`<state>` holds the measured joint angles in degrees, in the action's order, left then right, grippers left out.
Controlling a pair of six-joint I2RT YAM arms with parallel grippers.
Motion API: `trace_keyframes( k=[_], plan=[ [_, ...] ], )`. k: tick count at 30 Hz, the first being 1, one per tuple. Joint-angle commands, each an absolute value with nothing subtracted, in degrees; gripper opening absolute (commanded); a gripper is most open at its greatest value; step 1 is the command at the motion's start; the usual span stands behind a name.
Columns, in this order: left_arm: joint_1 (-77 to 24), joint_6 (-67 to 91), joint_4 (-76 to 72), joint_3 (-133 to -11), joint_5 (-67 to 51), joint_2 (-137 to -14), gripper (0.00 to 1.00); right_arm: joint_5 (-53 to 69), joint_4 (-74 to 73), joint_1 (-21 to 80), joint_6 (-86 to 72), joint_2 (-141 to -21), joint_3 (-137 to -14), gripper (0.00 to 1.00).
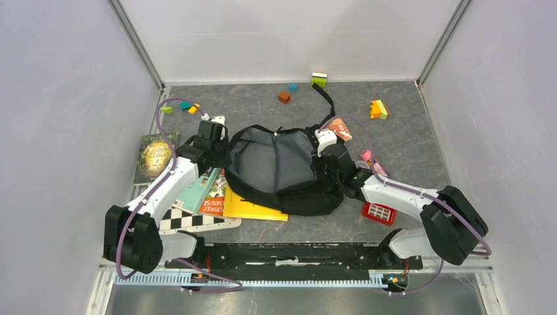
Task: Pack the student bag
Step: Adjust the student bag at the center of the board.
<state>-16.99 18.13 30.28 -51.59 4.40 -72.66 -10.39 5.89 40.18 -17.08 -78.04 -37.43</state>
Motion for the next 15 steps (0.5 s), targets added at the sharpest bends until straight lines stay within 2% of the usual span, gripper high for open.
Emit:
trace_keyframes(
  k=[1,2,3,11,12,13,14,15],
  plan=[
    [-16.85,17.14,27.14,-51.87,3.88,-68.41,0.16,-14.44,11.51,39.31,-17.09,-72.26,-36.28,0.12],
    [-16.87,17.3,26.42,-51.08,3.5,-67.4,0.16,-16.88,11.51,38.89,-17.09,-70.99,-35.47,0.03],
    [-17.01,17.47,25.88,-50.37,3.35,-66.48,0.16,-17.98,11.44,37.96,-17.02,-69.9,-34.6,0.0],
    [-19.81,22.91,27.77,-48.69,3.98,-64.19,0.19,-13.71,10.11,31.42,-17.01,-69.1,-30.5,0.0],
    [-20.08,24.95,27.42,-47.53,3.6,-63.2,0.23,-13.64,10.08,31.05,-16.93,-69.26,-30.06,0.0],
    [-20.23,26.55,26.96,-45.82,3.03,-61.92,0.33,-13.51,10.15,30.75,-16.96,-69.38,-29.53,0.0],
    [-20.42,28.4,26.56,-44.37,2.46,-60.27,0.46,-13.25,10.31,30.45,-16.96,-69.39,-29.05,0.0],
    [-20.56,29.78,26.61,-43.29,2.21,-58.33,0.64,-12.79,10.51,29.96,-16.97,-69.52,-28.64,0.0]
  ],
)
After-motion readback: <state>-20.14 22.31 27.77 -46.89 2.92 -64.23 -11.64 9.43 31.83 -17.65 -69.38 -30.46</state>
